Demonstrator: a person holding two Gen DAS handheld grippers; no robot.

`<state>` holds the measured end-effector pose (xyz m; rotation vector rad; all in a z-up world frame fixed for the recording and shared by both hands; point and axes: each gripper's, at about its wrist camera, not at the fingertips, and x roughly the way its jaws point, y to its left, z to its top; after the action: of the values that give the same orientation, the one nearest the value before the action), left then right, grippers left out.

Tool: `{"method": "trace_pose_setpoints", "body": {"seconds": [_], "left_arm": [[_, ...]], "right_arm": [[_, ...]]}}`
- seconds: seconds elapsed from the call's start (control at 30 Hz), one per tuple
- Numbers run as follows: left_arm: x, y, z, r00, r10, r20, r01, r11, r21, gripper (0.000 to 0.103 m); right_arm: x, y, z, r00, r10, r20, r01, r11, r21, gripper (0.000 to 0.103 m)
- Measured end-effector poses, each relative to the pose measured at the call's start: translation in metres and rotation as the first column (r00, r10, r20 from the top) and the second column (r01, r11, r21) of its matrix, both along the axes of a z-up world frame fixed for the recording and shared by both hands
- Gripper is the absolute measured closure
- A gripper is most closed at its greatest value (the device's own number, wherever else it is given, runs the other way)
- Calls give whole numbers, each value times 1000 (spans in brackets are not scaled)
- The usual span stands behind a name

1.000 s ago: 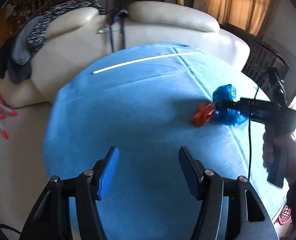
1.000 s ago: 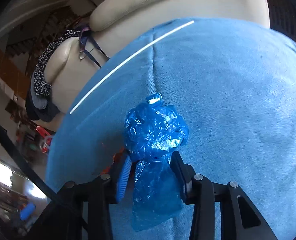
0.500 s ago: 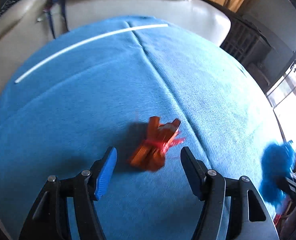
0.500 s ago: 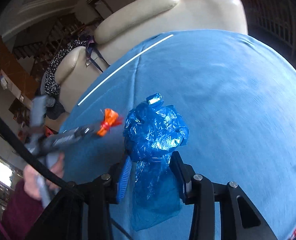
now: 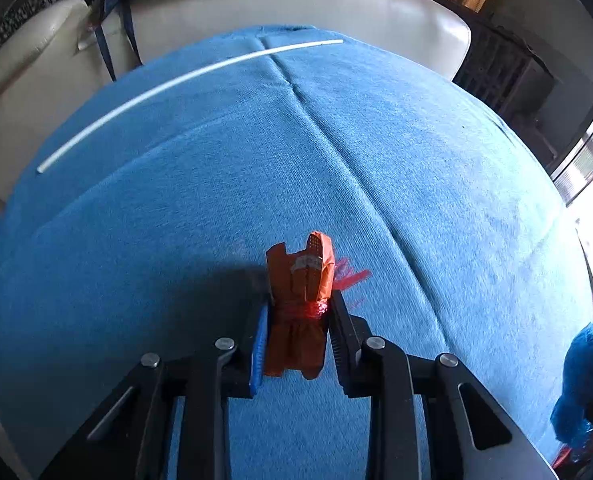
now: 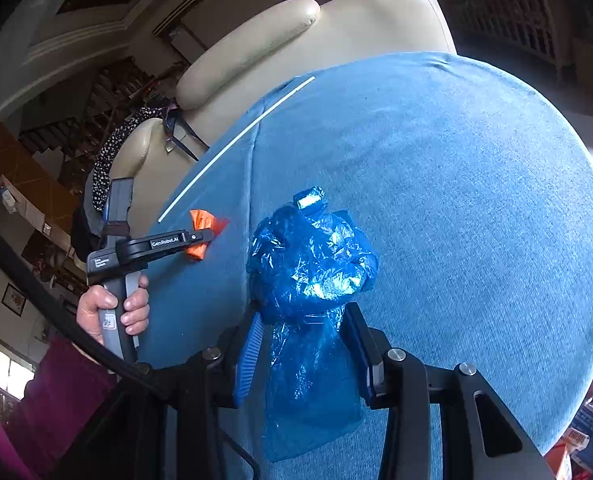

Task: Collect trash
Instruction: 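Grasp the blue plastic bag with the right tool while the left tool grasps the orange wrapper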

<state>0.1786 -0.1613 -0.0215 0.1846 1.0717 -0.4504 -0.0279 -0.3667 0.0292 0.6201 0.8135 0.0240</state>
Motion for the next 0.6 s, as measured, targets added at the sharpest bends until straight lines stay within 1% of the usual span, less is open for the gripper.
{"method": "trace_pose_setpoints", "body": {"seconds": [0.1,0.2,0.27,0.37,0.47,0.53,0.6], "left_arm": [[-25,1,17,999,-15,52,15,1000,-1,73],[-61,2,41,992,-26,123,27,1000,0,73],[-82,5,55,988,-32,154,34,999,-10,73],[-108,1,71,979,-34,203,33,999,11,73],[-135,4,90,966,-32,256,26,999,27,73],[-156,5,101,953,-32,301,19,999,47,73],[-166,3,108,937,-37,347,13,997,72,73]], "right_arm": [[-9,4,2,1000,4,20,-4,1000,-4,60],[-17,6,5,999,10,32,-10,1000,1,60],[-21,7,7,999,13,38,-13,1000,4,60],[-30,9,13,998,16,56,-16,1000,3,60],[-41,13,22,997,20,81,-20,1000,-4,60],[-48,14,27,995,22,93,-21,1000,-7,60],[-58,16,33,994,20,109,-18,1000,-13,60]]}}
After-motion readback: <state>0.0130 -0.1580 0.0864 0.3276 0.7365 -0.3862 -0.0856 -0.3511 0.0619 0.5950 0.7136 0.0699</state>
